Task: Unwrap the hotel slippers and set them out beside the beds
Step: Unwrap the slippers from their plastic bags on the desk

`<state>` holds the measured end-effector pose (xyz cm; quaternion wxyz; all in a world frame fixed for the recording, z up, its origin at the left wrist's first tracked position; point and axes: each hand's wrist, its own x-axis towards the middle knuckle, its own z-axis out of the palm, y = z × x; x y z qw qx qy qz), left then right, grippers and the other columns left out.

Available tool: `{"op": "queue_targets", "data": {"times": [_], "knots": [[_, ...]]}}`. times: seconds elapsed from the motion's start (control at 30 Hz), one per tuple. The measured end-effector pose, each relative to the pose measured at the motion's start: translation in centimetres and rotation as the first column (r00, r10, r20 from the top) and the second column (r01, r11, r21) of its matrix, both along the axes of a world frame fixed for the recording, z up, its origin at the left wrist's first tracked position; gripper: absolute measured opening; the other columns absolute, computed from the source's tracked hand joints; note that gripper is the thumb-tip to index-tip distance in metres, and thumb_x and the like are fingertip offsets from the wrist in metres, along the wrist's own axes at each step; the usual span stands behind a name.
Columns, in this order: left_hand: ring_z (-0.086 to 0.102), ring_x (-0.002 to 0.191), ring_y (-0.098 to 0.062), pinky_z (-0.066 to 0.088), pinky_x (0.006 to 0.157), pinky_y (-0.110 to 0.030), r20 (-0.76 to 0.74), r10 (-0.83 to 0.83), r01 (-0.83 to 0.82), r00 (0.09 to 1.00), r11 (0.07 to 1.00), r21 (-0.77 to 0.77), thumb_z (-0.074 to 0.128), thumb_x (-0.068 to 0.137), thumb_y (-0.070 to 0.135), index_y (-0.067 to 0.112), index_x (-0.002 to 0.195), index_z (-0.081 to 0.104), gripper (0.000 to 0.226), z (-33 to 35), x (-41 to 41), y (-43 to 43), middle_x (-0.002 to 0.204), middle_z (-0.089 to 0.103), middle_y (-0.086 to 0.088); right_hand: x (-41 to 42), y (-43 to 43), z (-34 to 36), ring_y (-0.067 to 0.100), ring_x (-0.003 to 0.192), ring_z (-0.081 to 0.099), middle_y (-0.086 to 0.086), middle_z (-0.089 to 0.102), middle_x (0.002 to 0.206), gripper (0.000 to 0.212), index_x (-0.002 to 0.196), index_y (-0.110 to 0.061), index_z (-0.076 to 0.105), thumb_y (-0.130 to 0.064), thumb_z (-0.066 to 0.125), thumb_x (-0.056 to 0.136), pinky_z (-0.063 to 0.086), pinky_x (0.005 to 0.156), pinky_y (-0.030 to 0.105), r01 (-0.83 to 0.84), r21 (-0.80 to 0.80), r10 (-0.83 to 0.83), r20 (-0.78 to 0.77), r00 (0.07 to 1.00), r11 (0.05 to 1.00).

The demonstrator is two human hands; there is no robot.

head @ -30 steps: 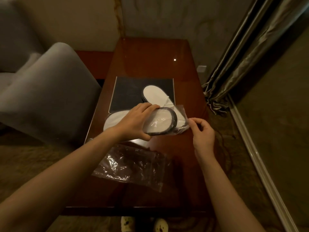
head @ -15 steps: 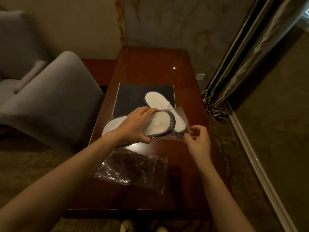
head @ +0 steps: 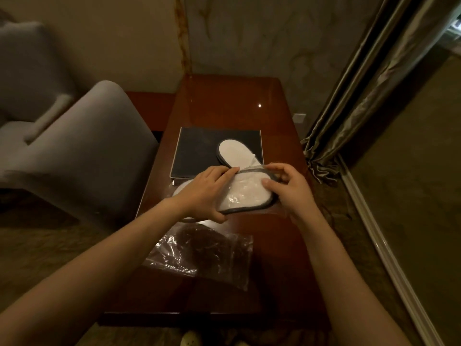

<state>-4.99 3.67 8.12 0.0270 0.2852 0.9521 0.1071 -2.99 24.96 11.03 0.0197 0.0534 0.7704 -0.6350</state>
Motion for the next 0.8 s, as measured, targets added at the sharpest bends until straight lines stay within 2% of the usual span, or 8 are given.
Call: {"op": "queue_targets", "data": {"times": [0.1, 0.2, 0.3, 0.43, 0.53, 0.6, 0.7, 0.8], "knots": [[0.018, 0.137, -0.022, 0.023, 0.113, -0.035, 0.122, 0.026, -0.027, 0.992, 1.000, 0.006, 0.076, 0.061, 0.049, 0.024, 0.148, 0.001, 0.118, -0.3, 0.0, -1.8, 0.149, 0.019, -0.002, -0.1, 2.0, 0.8, 0.009, 0.081, 0.063, -0.006, 0.061, 0.098, 0.026, 0.101, -0.028, 0.059, -0.008, 0.063, 0.083, 0.050, 0.046, 0.012, 0.020, -0.054, -0.019, 0.015, 1.000, 0.998], [0.019, 0.137, -0.021, 0.023, 0.113, -0.034, 0.098, -0.014, 0.016, 0.995, 1.000, -0.020, 0.076, 0.062, 0.046, 0.021, 0.149, 0.005, 0.115, -0.5, 0.2, -1.9, 0.148, 0.022, -0.004, -0.5, 3.4, 1.3, 0.006, 0.079, 0.059, -0.007, 0.058, 0.095, 0.027, 0.104, -0.025, 0.054, -0.014, 0.065, 0.082, 0.046, 0.046, 0.013, -0.113, 0.212, 0.097, 0.083, 0.992, 0.971], [0.023, 0.135, -0.022, 0.024, 0.112, -0.031, 0.052, -0.057, 0.058, 0.997, 0.998, -0.028, 0.075, 0.063, 0.045, 0.019, 0.149, 0.011, 0.110, -0.4, 0.4, -1.1, 0.147, 0.026, -0.006, -1.5, 3.7, 2.3, 0.006, 0.072, 0.054, -0.008, 0.052, 0.089, 0.027, 0.102, -0.024, 0.046, -0.023, 0.063, 0.081, 0.040, 0.050, 0.017, -0.331, 0.520, 0.247, 0.227, 0.942, 0.787], [0.020, 0.137, -0.022, 0.028, 0.113, -0.036, 0.059, -0.104, 0.100, 0.993, 0.992, 0.078, 0.076, 0.067, 0.038, 0.021, 0.149, 0.008, 0.107, 0.6, 0.5, 0.2, 0.149, 0.023, -0.007, -3.0, 1.8, 3.1, 0.013, 0.072, 0.057, -0.001, 0.054, 0.089, 0.028, 0.105, -0.018, 0.045, -0.030, 0.060, 0.084, 0.045, 0.053, 0.022, -0.449, 0.652, 0.311, 0.324, 0.894, 0.611], [0.011, 0.142, -0.019, 0.021, 0.113, -0.037, 0.188, -0.114, 0.077, 0.975, 0.978, 0.192, 0.078, 0.066, 0.045, 0.040, 0.146, -0.004, 0.114, 1.6, 0.6, 0.2, 0.156, 0.009, 0.003, -3.4, 0.7, 3.0, 0.009, 0.075, 0.054, -0.003, 0.053, 0.096, 0.027, 0.113, -0.017, 0.049, -0.027, 0.055, 0.088, 0.041, 0.055, 0.019, -0.366, 0.622, 0.327, 0.182, 0.927, 0.692], [0.003, 0.145, -0.016, 0.014, 0.113, -0.039, 0.243, -0.100, 0.035, 0.965, 0.966, 0.258, 0.072, 0.071, 0.051, 0.051, 0.142, -0.001, 0.102, 1.8, 0.9, -0.5, 0.159, 0.000, 0.006, -3.3, 0.9, 3.0, 0.008, 0.078, 0.052, -0.002, 0.052, 0.103, 0.027, 0.116, -0.016, 0.052, -0.024, 0.052, 0.091, 0.039, 0.056, 0.017, -0.298, 0.544, 0.309, 0.073, 0.948, 0.785], [0.004, 0.145, -0.015, 0.011, 0.120, -0.043, 0.042, -0.075, 0.062, 0.996, 0.967, 0.248, 0.057, 0.089, 0.036, 0.040, 0.141, 0.025, 0.061, 1.1, 1.3, -1.4, 0.159, 0.011, -0.005, -2.9, 1.5, 2.9, 0.010, 0.084, 0.052, -0.002, 0.051, 0.104, 0.027, 0.119, -0.014, 0.052, -0.023, 0.048, 0.094, 0.043, 0.053, 0.015, -0.230, 0.448, 0.244, 0.027, 0.969, 0.864], [0.023, 0.143, -0.019, 0.024, 0.117, -0.041, -0.112, -0.017, 0.041, 0.994, 0.976, 0.215, 0.050, 0.095, 0.015, 0.029, 0.139, 0.040, 0.047, -0.5, 1.3, -1.7, 0.153, 0.030, -0.006, -2.4, 1.5, 3.0, 0.011, 0.085, 0.056, -0.001, 0.055, 0.102, 0.024, 0.117, -0.014, 0.054, -0.021, 0.047, 0.095, 0.047, 0.054, 0.015, -0.186, 0.339, 0.192, 0.016, 0.981, 0.922]]}}
